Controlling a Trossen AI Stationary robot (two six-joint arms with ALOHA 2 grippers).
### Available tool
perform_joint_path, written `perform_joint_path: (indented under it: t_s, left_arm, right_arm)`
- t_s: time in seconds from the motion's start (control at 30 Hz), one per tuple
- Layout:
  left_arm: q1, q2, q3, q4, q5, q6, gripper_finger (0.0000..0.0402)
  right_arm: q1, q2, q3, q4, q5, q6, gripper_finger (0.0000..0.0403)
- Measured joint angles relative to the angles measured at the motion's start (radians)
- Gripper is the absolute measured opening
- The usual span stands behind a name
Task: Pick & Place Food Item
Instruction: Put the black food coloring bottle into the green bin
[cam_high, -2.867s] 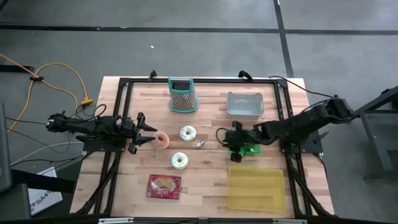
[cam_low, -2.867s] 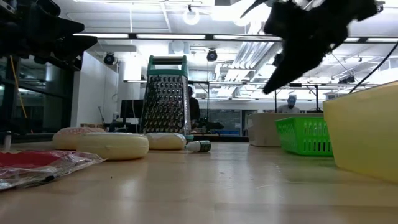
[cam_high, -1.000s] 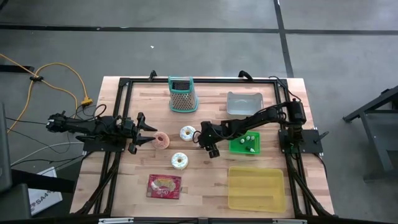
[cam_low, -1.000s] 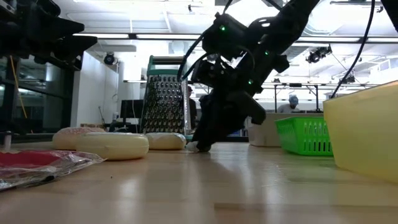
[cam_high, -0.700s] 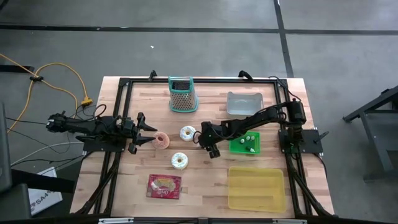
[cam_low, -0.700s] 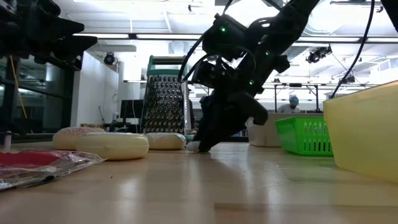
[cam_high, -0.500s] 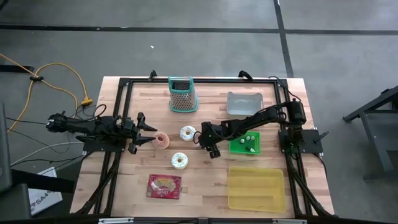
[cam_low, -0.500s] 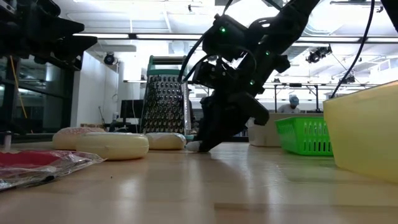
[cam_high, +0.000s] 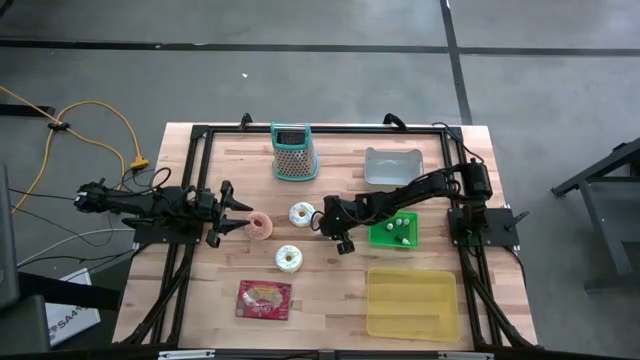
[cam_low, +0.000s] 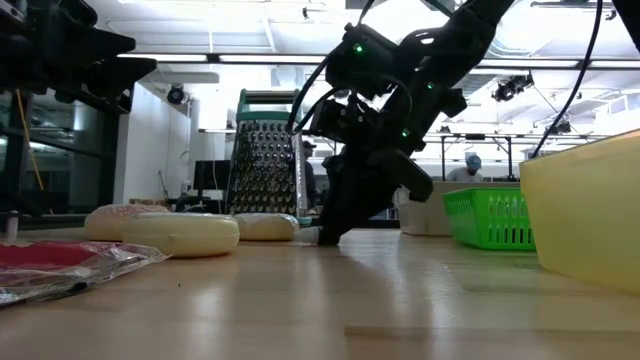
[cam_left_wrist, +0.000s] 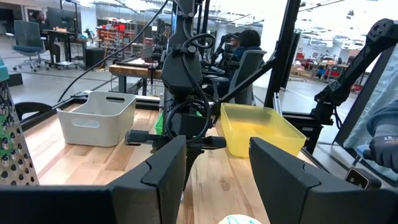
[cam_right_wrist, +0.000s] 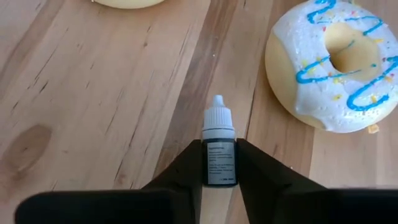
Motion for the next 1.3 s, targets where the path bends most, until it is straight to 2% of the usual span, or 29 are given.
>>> perform_joint_path:
  t_s: [0.53,0.67,0.8,0.93,1.07,1.3]
  left_arm:
    - [0.000,0.000,0.000,0.000,0.000,0.000,0.0170]
    - [0.000,0.000,0.000,0.000,0.000,0.000,0.0170]
    - [0.000,0.000,0.000,0.000,0.000,0.000,0.0170]
    - [0.000,-0.001,0.000,0.000,0.000,0.000,0.0170]
    - [0.000,-0.001,0.000,0.000,0.001,0.000,0.0170]
    - [0.000,0.014,0.000,0.007,-0.001,0.000,0.0170]
  right_arm:
    - [0.001,-0.014,0.001,0.028,0.010,0.000,0.0070]
    - [0.001,-0.053,0.000,0.021,0.016,0.005,0.0070]
    - [0.013,-0.115,0.001,-0.010,0.075,0.007,0.0070]
    - [0.034,-0.198,0.003,-0.103,0.148,0.032,0.0070]
    - [0.058,-0.278,0.001,-0.243,0.195,0.129,0.0070]
    - [0.087,-0.378,-0.022,-0.443,0.186,0.376,0.0070]
